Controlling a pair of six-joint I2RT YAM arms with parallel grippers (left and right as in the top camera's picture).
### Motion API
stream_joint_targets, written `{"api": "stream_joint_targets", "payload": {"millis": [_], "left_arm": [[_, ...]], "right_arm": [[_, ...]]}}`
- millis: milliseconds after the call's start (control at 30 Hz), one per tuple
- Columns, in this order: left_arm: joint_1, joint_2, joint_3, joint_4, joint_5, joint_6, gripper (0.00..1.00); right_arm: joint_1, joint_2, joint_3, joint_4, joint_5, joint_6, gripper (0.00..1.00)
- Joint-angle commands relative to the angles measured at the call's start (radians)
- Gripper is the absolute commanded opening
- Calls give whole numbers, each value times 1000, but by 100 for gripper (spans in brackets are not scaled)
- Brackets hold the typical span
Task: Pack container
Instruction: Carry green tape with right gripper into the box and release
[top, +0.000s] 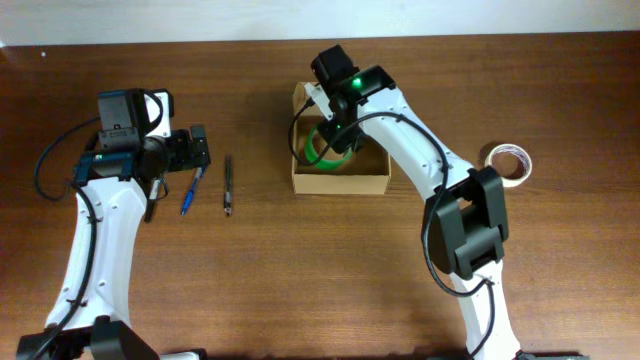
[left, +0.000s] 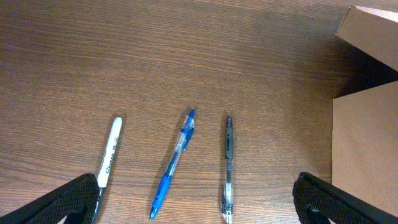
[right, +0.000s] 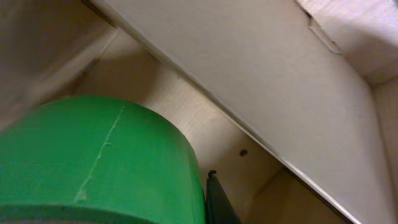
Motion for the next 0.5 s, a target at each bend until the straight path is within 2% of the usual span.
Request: {"api": "stream_joint_targets", "payload": {"millis": [0, 467], "left_arm": [[4, 5, 16, 3, 18, 16, 100], [4, 5, 16, 3, 18, 16, 100]], "right_arm": [[22, 15, 0, 16, -14, 15, 4], [27, 74, -1, 42, -6, 35, 4]]}}
